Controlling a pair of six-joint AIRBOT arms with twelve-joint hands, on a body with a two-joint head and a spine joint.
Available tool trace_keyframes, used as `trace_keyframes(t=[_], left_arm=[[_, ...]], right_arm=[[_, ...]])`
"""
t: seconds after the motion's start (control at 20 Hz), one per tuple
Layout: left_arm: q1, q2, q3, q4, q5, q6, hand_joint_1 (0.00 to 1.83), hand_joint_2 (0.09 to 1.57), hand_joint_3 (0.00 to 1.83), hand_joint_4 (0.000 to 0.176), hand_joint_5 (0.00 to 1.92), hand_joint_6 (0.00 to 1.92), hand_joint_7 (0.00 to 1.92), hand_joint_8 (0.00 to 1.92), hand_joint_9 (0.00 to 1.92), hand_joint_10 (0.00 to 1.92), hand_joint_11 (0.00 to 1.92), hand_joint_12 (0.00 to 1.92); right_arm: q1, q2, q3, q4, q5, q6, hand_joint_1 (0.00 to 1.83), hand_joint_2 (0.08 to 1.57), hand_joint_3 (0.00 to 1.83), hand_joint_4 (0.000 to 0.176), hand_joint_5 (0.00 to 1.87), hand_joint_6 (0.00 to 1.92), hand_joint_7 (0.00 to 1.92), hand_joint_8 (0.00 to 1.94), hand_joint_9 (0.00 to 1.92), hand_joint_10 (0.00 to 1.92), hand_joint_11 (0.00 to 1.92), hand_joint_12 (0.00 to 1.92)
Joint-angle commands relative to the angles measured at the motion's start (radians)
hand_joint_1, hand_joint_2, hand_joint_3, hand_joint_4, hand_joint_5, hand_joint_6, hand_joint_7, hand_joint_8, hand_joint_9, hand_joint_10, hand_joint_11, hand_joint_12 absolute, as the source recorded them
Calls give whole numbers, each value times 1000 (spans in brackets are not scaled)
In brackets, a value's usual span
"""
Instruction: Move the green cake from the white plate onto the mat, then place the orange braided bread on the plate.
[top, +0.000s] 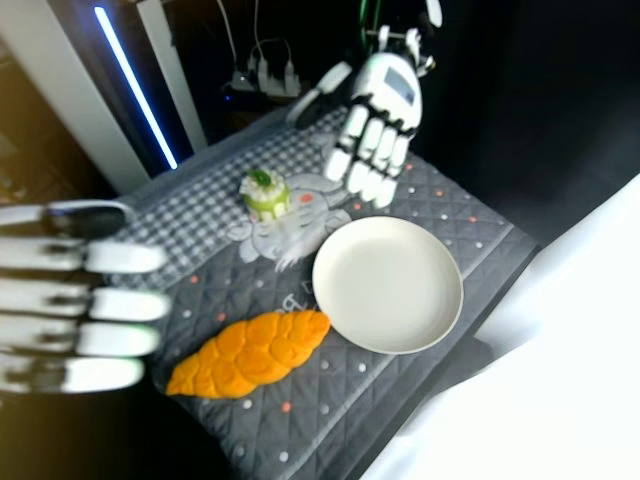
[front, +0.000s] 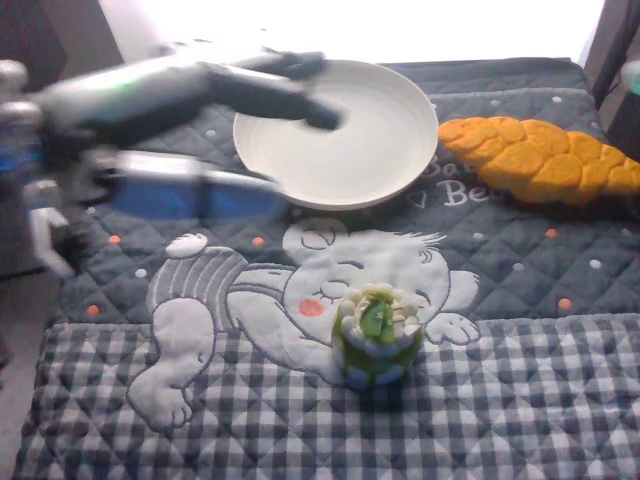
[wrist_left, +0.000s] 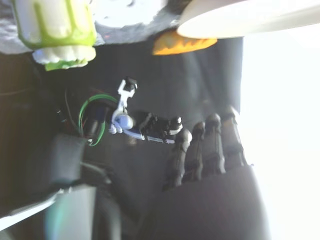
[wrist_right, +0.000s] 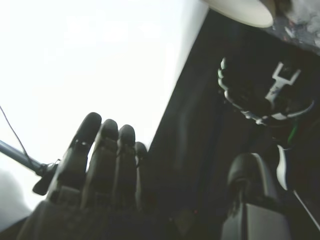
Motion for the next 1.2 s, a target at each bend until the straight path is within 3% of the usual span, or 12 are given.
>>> trace_keyframes(t=[0.0,0.1,0.25,0.3,0.35,0.4,0.45,0.5,0.55,0.75,0.95,1.15], left_arm=[[15,29,-4,-89,-131,24,690,1173,0,44,653,19,136,2,0,0,0,0],[46,43,-8,-149,-165,49,693,1172,0,43,656,17,137,1,0,0,0,0],[56,47,-11,-186,-183,73,693,1172,0,43,657,15,137,1,0,0,0,0],[66,50,-14,-208,-200,88,693,1172,0,43,657,14,137,1,0,0,0,0],[77,56,-18,-230,-213,99,693,1172,0,43,657,14,137,1,0,0,0,0],[89,63,-24,-249,-230,108,693,1172,0,43,658,14,137,1,0,0,0,0],[103,72,-32,-267,-246,117,693,1172,0,43,658,13,137,1,0,0,0,0],[107,76,-35,-272,-251,120,693,1172,0,43,658,13,137,1,0,0,0,0],[119,83,-43,-288,-265,132,693,1172,0,43,658,12,137,1,0,0,0,0],[144,95,-55,-319,-302,146,693,1172,0,43,659,11,137,1,0,0,0,0],[157,104,-65,-334,-324,156,693,1172,0,43,659,10,138,1,0,0,0,0],[159,105,-66,-336,-329,159,693,1172,0,43,660,9,138,1,0,0,0,0]], right_arm=[[46,-18,7,-47,-52,4,647,963,0,2,179,0,271,0,325,6,0,1044],[75,-29,13,-78,-98,4,615,897,0,20,132,0,226,5,292,5,0,924],[75,-28,19,-89,-132,4,629,890,0,4,127,0,248,2,277,1,0,990],[75,-28,21,-93,-146,4,619,881,0,37,178,5,290,5,270,1,0,922],[75,-28,24,-95,-158,4,619,881,0,37,178,5,290,5,270,1,0,922],[75,-30,30,-96,-180,4,573,883,1,67,182,4,319,13,252,0,0,915],[75,-32,36,-96,-205,4,563,879,0,78,190,2,329,3,226,3,0,623],[75,-34,40,-96,-216,4,563,879,0,78,190,2,329,3,226,3,0,623],[75,-41,51,-96,-245,4,598,827,0,121,197,2,334,1,198,2,0,461],[75,-69,91,-105,-342,4,579,745,0,146,144,1,320,2,235,7,0,751],[75,-83,116,-114,-402,4,590,665,0,118,101,0,311,0,279,3,0,963],[75,-111,166,-114,-485,5,547,597,0,130,78,1,287,1,191,5,0,649]])
